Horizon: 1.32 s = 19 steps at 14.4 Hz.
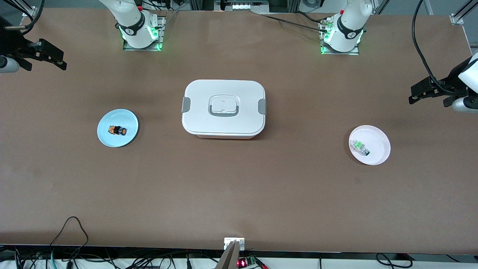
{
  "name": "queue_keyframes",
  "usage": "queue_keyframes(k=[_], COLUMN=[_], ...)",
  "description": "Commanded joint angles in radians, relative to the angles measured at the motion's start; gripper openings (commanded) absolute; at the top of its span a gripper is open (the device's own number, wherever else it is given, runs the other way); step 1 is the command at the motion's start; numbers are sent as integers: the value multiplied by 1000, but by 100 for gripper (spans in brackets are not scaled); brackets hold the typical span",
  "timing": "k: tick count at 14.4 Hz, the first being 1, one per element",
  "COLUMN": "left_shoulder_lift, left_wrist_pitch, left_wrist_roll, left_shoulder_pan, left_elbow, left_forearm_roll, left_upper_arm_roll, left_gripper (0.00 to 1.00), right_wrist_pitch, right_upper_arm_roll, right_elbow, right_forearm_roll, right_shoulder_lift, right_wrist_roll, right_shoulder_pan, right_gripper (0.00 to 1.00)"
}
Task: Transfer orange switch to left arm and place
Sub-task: 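Reach the right gripper down to the orange switch on the blue plate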
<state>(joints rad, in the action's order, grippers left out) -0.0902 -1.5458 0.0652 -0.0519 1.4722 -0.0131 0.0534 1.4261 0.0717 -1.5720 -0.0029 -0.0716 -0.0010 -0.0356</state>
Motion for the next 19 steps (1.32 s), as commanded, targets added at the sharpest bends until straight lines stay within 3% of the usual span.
queue_keyframes(k=[1, 6, 10, 12, 19], left_shoulder_lift=[-10, -8, -10, -10, -10], left_wrist_pitch=[24, 32, 33, 33, 33], left_wrist_roll=[-5, -7, -5, -5, -5], left_shoulder_pan=[-5, -9, -9, -9, -9], left_elbow=[-24, -24, -23, -24, -24], left_forearm_roll=[7, 5, 5, 5, 5], left_upper_arm_roll=[2, 5, 2, 2, 2], left_gripper=[100, 100, 100, 100, 100], right_wrist_pitch=[-22, -27, -20, 20, 466], right_upper_arm_roll=[11, 0, 8, 8, -1], right_elbow=[21, 50, 29, 12, -346], right_forearm_roll=[-12, -15, -25, -72, -77], right_shoulder_lift=[10, 30, 142, 203, 237], right_wrist_roll=[10, -4, -4, 10, 62], right_shoulder_pan=[-6, -7, -7, -4, -15], right_gripper=[100, 100, 100, 100, 100])
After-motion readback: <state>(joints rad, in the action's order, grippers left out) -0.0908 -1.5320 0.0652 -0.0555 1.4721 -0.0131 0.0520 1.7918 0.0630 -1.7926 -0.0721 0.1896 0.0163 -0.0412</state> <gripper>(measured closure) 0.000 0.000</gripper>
